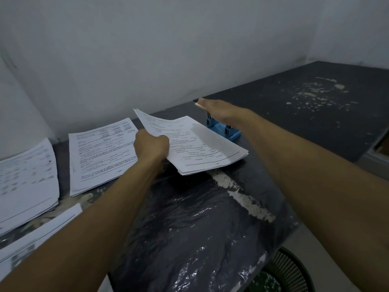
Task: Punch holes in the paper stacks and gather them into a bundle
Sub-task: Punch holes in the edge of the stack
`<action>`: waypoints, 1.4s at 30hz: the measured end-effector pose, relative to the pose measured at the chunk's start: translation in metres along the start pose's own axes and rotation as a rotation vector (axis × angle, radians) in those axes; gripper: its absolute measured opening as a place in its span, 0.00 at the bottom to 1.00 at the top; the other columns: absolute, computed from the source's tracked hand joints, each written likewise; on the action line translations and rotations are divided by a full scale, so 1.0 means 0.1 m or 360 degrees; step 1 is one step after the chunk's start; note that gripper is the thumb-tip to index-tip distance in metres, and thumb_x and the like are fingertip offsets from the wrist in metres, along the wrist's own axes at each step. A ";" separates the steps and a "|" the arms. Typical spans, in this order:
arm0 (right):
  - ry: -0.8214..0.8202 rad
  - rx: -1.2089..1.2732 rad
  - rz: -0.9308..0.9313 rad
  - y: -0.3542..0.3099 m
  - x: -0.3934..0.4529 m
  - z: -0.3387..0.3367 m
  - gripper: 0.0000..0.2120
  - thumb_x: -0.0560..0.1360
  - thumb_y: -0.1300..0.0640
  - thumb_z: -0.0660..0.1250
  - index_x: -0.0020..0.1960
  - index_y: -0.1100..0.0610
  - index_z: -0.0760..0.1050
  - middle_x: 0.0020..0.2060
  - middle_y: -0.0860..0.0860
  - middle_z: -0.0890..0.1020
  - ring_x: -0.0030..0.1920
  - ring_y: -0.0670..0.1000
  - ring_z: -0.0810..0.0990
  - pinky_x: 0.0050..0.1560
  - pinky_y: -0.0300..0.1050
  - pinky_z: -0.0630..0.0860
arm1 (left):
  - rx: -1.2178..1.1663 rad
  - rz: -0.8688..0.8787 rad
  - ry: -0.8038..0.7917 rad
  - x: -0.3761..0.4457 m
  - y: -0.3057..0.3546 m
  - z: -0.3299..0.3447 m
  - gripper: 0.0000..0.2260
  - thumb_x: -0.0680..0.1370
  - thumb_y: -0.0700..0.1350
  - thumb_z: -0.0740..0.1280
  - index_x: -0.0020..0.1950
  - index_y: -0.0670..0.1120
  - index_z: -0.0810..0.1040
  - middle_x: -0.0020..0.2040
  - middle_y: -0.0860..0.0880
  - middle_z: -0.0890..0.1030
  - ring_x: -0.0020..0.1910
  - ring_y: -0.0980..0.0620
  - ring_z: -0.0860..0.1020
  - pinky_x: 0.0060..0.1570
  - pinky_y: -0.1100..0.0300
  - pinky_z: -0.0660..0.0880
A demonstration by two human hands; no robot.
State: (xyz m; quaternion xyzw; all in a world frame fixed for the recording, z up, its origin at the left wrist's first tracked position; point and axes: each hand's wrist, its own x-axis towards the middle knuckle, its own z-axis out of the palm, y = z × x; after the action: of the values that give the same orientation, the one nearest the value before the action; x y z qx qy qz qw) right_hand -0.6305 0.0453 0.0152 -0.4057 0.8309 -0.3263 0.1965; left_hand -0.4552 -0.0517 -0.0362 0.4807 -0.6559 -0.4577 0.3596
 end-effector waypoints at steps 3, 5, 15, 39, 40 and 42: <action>0.0004 -0.0008 -0.0017 0.00 0.01 0.00 0.27 0.84 0.40 0.47 0.72 0.57 0.67 0.58 0.52 0.69 0.41 0.44 0.67 0.50 0.47 0.61 | -0.0059 -0.0041 0.0005 -0.05 0.05 0.07 0.08 0.76 0.35 0.62 0.52 0.43 0.76 0.53 0.46 0.82 0.48 0.45 0.80 0.47 0.53 0.80; -0.0007 -0.0012 -0.0014 0.00 0.02 0.00 0.28 0.83 0.40 0.47 0.74 0.56 0.64 0.67 0.55 0.69 0.50 0.49 0.69 0.53 0.47 0.61 | -0.0080 -0.0063 0.0016 -0.07 0.09 0.11 0.06 0.76 0.35 0.62 0.50 0.44 0.75 0.51 0.48 0.80 0.46 0.46 0.79 0.42 0.56 0.77; -0.0014 0.0035 0.0015 0.02 0.06 0.00 0.30 0.82 0.37 0.47 0.78 0.53 0.58 0.77 0.55 0.62 0.65 0.52 0.65 0.57 0.49 0.58 | -0.0264 -0.0125 0.0037 -0.19 0.00 0.29 0.15 0.76 0.36 0.62 0.63 0.41 0.75 0.61 0.46 0.80 0.54 0.45 0.80 0.50 0.53 0.80; -0.0012 -0.0268 -0.0020 0.06 0.14 0.06 0.22 0.85 0.52 0.51 0.78 0.49 0.58 0.76 0.56 0.63 0.72 0.62 0.64 0.64 0.54 0.62 | -0.0561 -0.0093 0.0060 -0.24 -0.27 0.41 0.11 0.78 0.35 0.60 0.57 0.48 0.72 0.53 0.53 0.78 0.42 0.62 0.74 0.33 0.69 0.70; -0.0006 -0.0228 -0.0008 0.07 0.14 0.07 0.22 0.85 0.50 0.50 0.78 0.48 0.59 0.76 0.56 0.62 0.73 0.62 0.63 0.65 0.54 0.61 | -0.0562 -0.0093 0.0063 -0.24 -0.28 0.41 0.11 0.78 0.35 0.60 0.58 0.47 0.72 0.54 0.53 0.78 0.43 0.61 0.75 0.33 0.68 0.70; -0.0006 -0.0217 -0.0025 0.07 0.13 0.08 0.22 0.85 0.48 0.49 0.78 0.49 0.59 0.76 0.56 0.63 0.71 0.61 0.66 0.66 0.55 0.61 | -0.0560 -0.0090 0.0064 -0.24 -0.28 0.42 0.12 0.78 0.35 0.60 0.59 0.46 0.73 0.55 0.52 0.78 0.44 0.58 0.76 0.34 0.68 0.71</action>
State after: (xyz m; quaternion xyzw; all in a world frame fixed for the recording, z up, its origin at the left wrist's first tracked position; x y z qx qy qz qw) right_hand -0.6373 0.0344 0.0039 -0.4251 0.8476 -0.2698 0.1674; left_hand -0.4779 -0.0212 -0.0769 0.4375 -0.5446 -0.5657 0.4382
